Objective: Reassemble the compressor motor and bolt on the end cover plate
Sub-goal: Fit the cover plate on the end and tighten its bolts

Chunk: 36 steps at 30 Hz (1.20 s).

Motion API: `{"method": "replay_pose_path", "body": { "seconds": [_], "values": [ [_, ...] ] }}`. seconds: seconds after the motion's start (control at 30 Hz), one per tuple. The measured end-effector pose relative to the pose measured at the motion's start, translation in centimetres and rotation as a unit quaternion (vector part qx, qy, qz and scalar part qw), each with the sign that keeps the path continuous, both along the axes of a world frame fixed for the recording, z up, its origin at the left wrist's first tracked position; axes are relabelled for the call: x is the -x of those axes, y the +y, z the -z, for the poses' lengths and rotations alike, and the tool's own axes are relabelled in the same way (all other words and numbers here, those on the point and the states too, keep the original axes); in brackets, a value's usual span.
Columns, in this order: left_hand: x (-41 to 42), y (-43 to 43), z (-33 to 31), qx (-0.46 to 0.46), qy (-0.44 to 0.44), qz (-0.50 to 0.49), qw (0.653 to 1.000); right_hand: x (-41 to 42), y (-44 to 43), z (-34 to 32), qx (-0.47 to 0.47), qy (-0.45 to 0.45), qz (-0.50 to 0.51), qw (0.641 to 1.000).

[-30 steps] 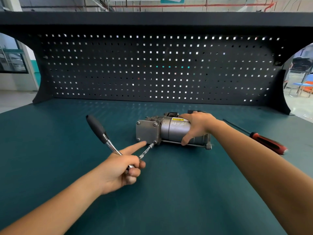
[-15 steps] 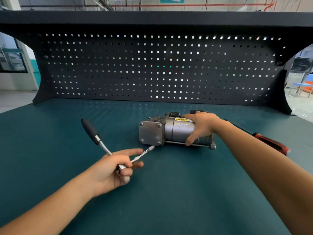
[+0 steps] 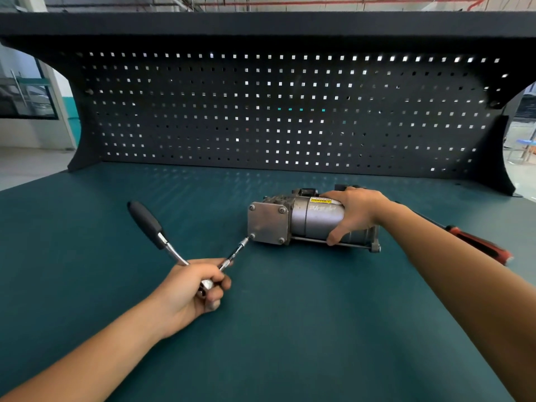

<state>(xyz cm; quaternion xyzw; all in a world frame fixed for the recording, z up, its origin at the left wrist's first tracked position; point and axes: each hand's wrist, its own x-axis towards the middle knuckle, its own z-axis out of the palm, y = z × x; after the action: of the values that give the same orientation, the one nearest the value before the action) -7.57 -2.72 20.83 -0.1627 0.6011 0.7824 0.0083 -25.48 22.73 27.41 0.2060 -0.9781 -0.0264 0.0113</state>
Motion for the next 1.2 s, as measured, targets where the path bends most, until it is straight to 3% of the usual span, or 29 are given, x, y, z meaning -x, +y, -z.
{"method": "replay_pose_path", "body": {
  "seconds": [0.83,1.1,1.2],
  "values": [
    [0.1,-0.4,0.2,-0.015,-0.009,0.027,0.999,0.0,0.1,0.0,0.003,-0.007,0.007,1.0],
    [0.7,-1.1,0.3,-0.133,-0.03,0.014,0.991,0.1,0.1,0.0,0.002,-0.01,0.006,1.0],
    [0.7,-1.2,0.0,-0.135,-0.033,0.016,0.99,0.2,0.2,0.0,0.006,-0.007,0.004,1.0]
  ]
}}
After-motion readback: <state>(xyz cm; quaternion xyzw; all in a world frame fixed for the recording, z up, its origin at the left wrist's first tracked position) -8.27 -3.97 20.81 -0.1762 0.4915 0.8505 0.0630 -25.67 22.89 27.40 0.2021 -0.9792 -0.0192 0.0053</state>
